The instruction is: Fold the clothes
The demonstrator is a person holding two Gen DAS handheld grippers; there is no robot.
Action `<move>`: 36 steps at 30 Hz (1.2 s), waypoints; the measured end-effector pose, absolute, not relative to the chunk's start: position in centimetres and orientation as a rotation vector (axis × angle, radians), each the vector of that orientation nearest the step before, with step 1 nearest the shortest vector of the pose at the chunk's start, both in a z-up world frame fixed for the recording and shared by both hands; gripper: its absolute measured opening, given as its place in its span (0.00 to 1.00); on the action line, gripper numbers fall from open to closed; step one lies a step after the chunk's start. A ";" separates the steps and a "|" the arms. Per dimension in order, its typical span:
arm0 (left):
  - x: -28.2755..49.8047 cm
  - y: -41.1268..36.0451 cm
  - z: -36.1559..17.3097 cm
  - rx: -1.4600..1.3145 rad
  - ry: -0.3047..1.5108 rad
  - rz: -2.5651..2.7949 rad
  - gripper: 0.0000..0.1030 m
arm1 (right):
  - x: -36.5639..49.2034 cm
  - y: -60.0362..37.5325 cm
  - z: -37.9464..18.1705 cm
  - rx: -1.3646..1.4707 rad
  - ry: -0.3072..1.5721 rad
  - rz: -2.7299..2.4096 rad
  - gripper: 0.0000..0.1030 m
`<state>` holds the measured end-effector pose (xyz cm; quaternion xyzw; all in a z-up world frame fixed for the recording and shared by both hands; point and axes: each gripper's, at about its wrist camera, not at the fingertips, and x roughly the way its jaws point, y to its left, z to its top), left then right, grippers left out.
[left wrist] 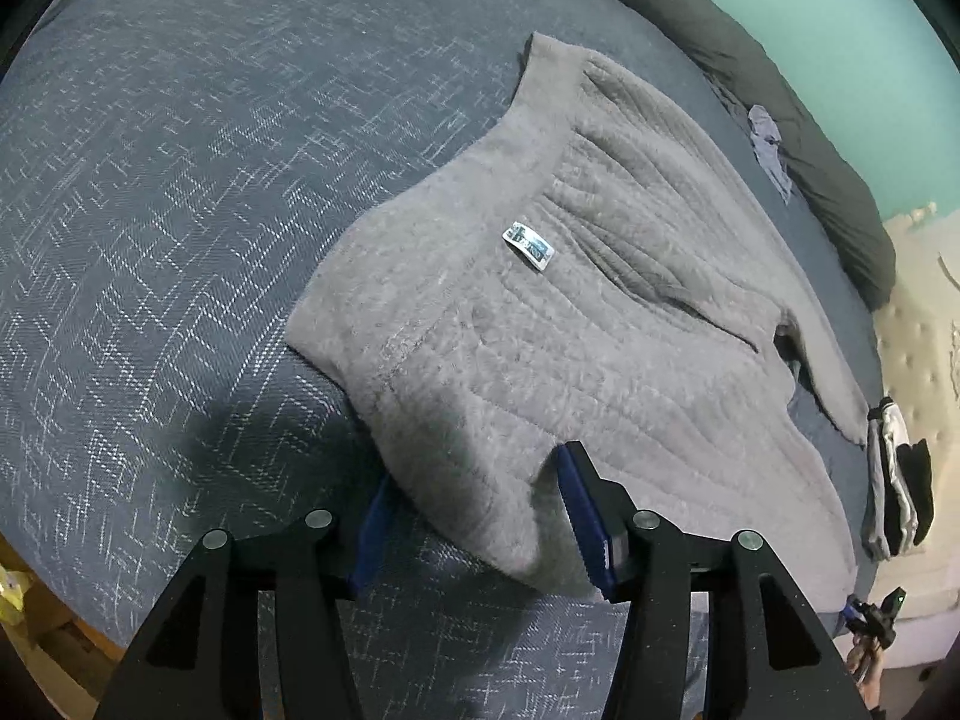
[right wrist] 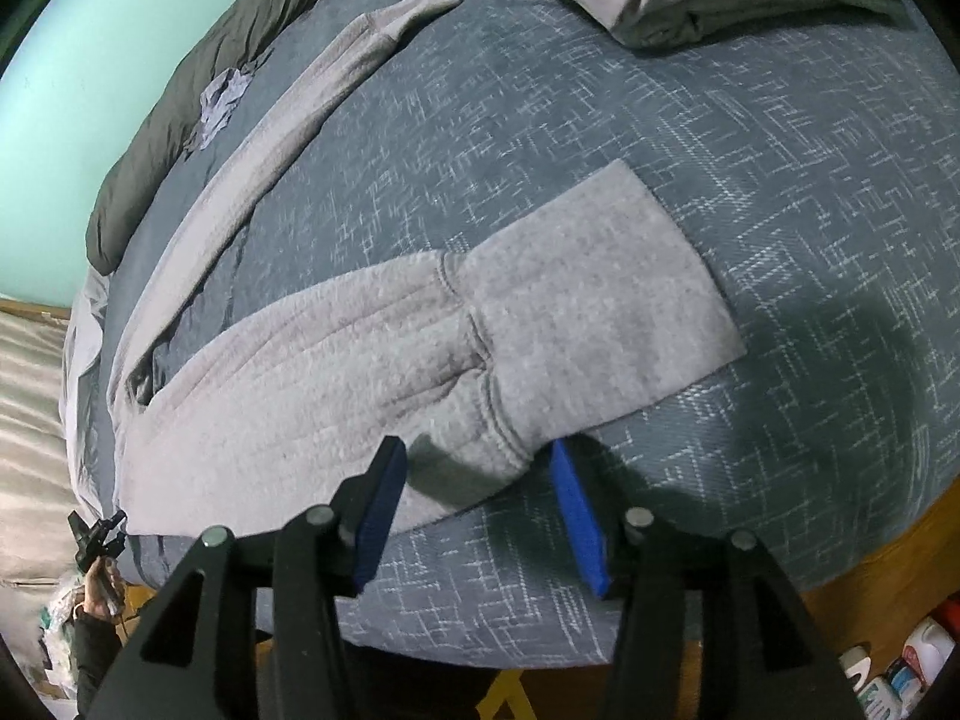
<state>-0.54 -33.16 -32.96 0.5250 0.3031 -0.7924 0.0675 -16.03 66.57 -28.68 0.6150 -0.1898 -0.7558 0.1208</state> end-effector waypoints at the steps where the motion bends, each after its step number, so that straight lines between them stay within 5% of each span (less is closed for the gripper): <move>1: -0.5 -33.2 -32.9 1.573 0.921 -2.388 0.54 | -16.1 66.7 -28.7 1.793 -0.567 -2.209 0.50; 4: -0.6 -33.2 -32.9 1.564 0.919 -2.391 0.54 | -16.1 66.8 -28.6 1.785 -0.585 -2.219 0.50; 9: -0.7 -33.1 -32.7 1.566 0.885 -2.406 0.50 | -16.3 66.6 -28.3 1.781 -0.562 -2.250 0.34; 11: -0.8 -33.2 -32.7 1.561 0.872 -2.408 0.38 | -16.4 66.5 -28.1 1.779 -0.553 -2.262 0.24; 19: -1.1 -33.1 -31.0 1.525 0.783 -2.457 0.07 | -16.7 66.0 -27.2 1.748 -0.533 -2.292 0.16; 36: -8.3 -32.5 -22.8 1.422 0.646 -2.573 0.04 | -24.3 63.3 -19.5 1.584 -0.498 -2.361 0.14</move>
